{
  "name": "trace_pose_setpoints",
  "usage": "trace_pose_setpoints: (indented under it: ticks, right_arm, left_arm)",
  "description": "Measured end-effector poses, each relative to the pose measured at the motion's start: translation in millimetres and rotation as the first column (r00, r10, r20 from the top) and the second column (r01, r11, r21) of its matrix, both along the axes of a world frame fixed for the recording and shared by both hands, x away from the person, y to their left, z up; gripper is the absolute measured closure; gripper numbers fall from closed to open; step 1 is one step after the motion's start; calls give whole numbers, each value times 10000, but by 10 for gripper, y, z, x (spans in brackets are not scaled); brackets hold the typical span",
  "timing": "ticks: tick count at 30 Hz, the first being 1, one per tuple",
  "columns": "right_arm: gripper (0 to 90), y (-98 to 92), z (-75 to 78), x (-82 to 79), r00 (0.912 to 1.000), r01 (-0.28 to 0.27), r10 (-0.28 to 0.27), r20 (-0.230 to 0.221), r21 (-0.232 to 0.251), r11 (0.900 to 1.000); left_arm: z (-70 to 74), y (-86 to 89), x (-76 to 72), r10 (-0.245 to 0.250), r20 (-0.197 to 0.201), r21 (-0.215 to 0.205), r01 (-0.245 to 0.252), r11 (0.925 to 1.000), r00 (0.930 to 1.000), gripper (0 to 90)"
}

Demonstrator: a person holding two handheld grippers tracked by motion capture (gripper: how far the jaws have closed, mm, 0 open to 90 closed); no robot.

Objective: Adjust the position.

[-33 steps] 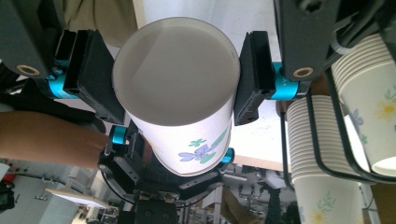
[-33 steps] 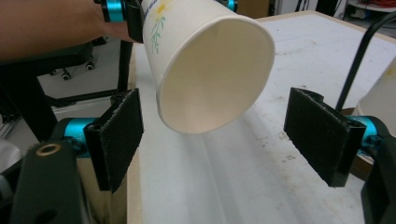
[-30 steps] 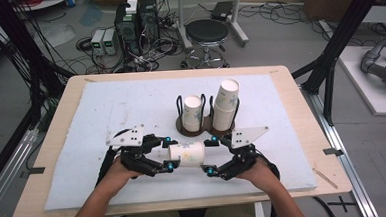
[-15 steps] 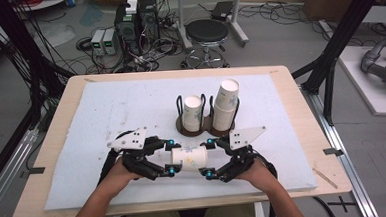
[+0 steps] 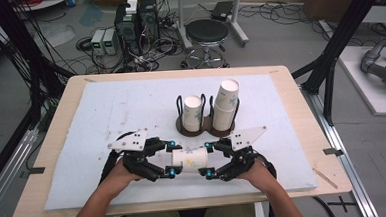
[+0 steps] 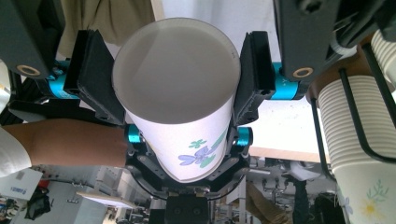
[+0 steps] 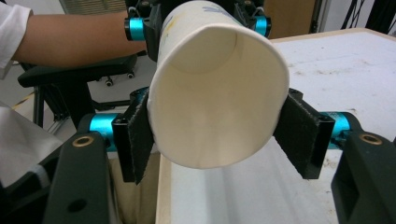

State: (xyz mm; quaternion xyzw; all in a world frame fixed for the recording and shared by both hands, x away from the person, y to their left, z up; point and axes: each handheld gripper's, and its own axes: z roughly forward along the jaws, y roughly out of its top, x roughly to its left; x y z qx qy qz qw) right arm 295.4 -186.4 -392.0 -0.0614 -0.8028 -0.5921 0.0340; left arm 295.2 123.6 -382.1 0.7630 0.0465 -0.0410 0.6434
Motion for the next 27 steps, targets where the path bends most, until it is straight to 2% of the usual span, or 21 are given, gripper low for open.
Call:
trace_pose_setpoints:
  ticks: [2,3,5,8,14,16,21,23,27]
  right_arm:
    - [344,-9,2,10,9999,0,-2,-172,-109,9999]
    - [344,-13,2,14,9997,40,-44,-220,-215,9998]
    - [344,-30,-1,26,9993,29,-40,-379,-310,9995]
    - [343,-48,12,24,9988,188,-212,-444,-546,9983]
    - [342,-54,77,26,9983,448,-486,-314,-1116,9927]
    - [341,-46,116,26,9978,607,-641,-185,-1440,9877]
    - [341,-16,209,41,9984,538,-557,-38,-2054,9772]
    - [341,-3,248,52,9984,538,-560,-36,-2213,9737]
    - [341,35,343,76,9991,419,-388,168,-2809,9588]
  left_arm:
    - [-12,-8,0,120,-16,178,-120,9998,9999,363]
    - [-19,-21,-2,293,-144,263,-289,9992,9995,358]
    - [-20,-50,-13,674,-445,755,-639,9951,9967,231]
    - [-20,-69,-32,838,-519,1178,-772,9900,9951,150]
    - [32,-30,-54,1150,-73,1760,-1120,9780,9933,146]
    - [58,-12,-58,1270,89,2002,-1262,9716,9919,146]
    - [115,21,-55,1459,431,2500,-1521,9562,9884,147]
    - [125,29,-50,1526,465,2585,-1594,9528,9872,147]
    - [149,41,-38,1588,575,2867,-1687,9430,9856,147]
